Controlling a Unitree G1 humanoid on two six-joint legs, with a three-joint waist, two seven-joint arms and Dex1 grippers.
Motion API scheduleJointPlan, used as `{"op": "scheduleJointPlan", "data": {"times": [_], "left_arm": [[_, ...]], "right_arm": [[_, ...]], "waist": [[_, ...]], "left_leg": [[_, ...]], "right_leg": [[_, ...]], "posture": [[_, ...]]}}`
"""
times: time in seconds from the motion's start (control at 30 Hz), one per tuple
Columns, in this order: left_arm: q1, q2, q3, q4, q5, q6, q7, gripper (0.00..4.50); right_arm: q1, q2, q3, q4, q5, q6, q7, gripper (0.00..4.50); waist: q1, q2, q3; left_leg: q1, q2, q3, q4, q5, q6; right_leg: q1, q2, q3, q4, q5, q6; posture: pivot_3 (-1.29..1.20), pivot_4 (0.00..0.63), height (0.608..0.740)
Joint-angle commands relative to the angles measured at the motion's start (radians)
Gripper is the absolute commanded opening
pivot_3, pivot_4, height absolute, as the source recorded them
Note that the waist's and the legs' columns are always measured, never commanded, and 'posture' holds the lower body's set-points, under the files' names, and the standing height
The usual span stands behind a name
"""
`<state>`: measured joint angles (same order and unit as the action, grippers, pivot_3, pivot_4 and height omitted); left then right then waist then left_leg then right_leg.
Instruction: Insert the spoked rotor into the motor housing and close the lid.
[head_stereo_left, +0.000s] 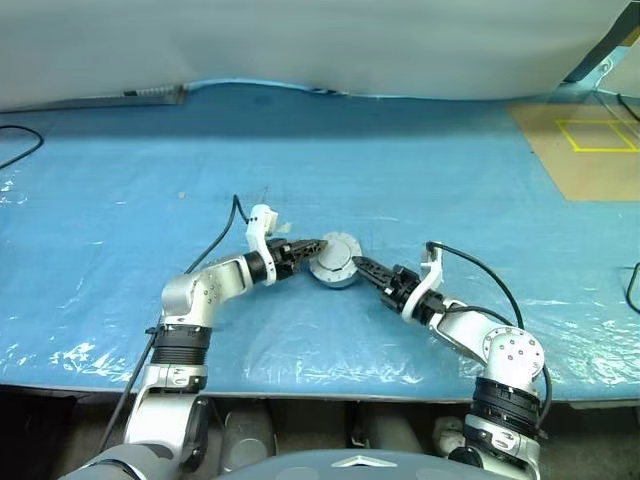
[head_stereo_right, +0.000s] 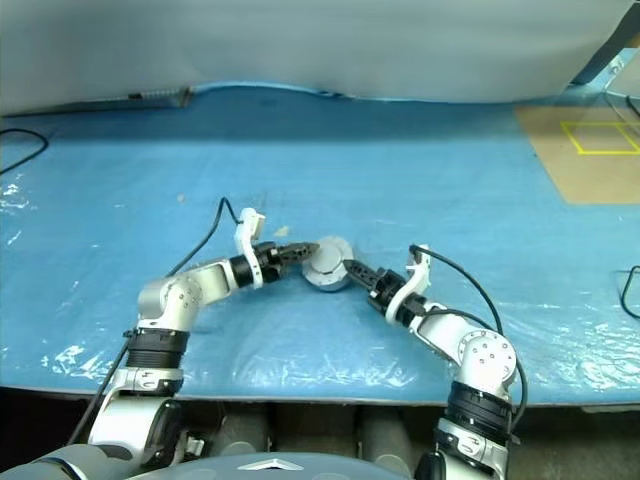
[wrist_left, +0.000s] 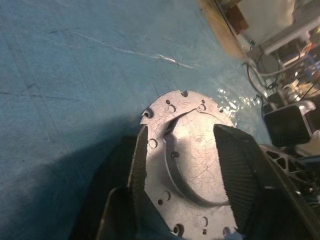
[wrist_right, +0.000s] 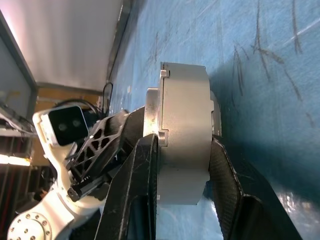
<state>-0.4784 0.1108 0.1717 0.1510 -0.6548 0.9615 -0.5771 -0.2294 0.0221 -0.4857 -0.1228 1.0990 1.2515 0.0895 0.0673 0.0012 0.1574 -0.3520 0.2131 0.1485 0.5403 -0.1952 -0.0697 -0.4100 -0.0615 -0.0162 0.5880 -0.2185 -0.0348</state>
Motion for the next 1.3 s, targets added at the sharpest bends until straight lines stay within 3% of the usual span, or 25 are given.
{"op": "scheduleJointPlan", "data": {"times": [0.03,0.13,0.17,0.43,0.93,1.03,1.17,1.3], "left_arm": [[-0.013,-0.03,0.15,0.042,-0.131,0.073,0.074,3.32],[-0.013,-0.06,0.251,0.063,-0.225,0.119,0.131,4.38],[-0.006,-0.076,0.284,0.065,-0.258,0.134,0.158,4.5],[0.017,-0.172,0.4,0.056,-0.447,0.197,0.307,4.5],[0.044,-0.255,0.37,0.065,-0.644,0.189,0.425,4.5],[0.037,-0.253,0.365,0.078,-0.663,0.176,0.427,3.88],[0.029,-0.251,0.354,0.092,-0.679,0.16,0.424,2.49],[0.022,-0.248,0.342,0.108,-0.69,0.151,0.414,2.35]], "right_arm": [[-0.058,0.031,-0.03,-0.024,0.153,-0.024,-0.053,1.09],[-0.081,0.04,-0.031,-0.018,0.215,-0.045,-0.105,1.09],[-0.094,0.041,-0.028,-0.015,0.233,-0.057,-0.122,1.09],[-0.146,0.023,0.026,0.011,0.323,-0.111,-0.195,1.09],[-0.121,-0.009,0.125,0.004,0.423,-0.162,-0.244,1.09],[-0.118,-0.017,0.141,0.003,0.444,-0.171,-0.254,1.09],[-0.112,-0.027,0.161,0.003,0.473,-0.181,-0.27,1.09],[-0.106,-0.041,0.182,0.0,0.501,-0.192,-0.286,1.09]], "waist": [[0.0,0.002,0.001],[0.002,0.002,0.002],[0.002,0.002,0.002],[0.006,0.001,0.002],[0.007,0.001,0.002],[0.008,0.001,0.002],[0.009,0.001,0.002],[0.01,0.001,0.002]], "left_leg": [[0.0,0.0,0.0,0.0,0.0,0.0],[-0.009,0.0,-0.001,0.001,0.0,0.0],[-0.012,0.0,-0.002,0.001,0.0,0.0],[-0.016,0.0,-0.004,0.002,0.0,0.0],[-0.017,-0.001,-0.004,0.006,0.0,0.0],[-0.017,-0.001,-0.004,0.007,0.0,0.0],[-0.017,-0.001,-0.004,0.007,0.0,0.0],[-0.017,-0.001,-0.004,0.008,0.0,0.0]], "right_leg": [[-0.001,0.0,0.0,0.0,0.0,0.0],[-0.01,0.001,0.0,0.001,0.003,0.004],[-0.011,0.001,-0.001,0.001,0.003,0.004],[-0.012,0.0,-0.004,0.001,0.004,0.005],[-0.012,0.0,-0.003,0.002,0.006,0.008],[-0.012,0.0,-0.003,0.002,0.006,0.008],[-0.012,0.0,-0.003,0.002,0.006,0.009],[-0.012,-0.001,-0.003,0.003,0.007,0.009]], "posture": [[0.0,0.15,0.74],[0.0,0.15,0.74],[0.0,0.15,0.74],[0.0,0.15,0.74],[0.0,0.15,0.74],[0.0,0.15,0.74],[0.0,0.15,0.74],[0.0,0.15,0.74]]}}
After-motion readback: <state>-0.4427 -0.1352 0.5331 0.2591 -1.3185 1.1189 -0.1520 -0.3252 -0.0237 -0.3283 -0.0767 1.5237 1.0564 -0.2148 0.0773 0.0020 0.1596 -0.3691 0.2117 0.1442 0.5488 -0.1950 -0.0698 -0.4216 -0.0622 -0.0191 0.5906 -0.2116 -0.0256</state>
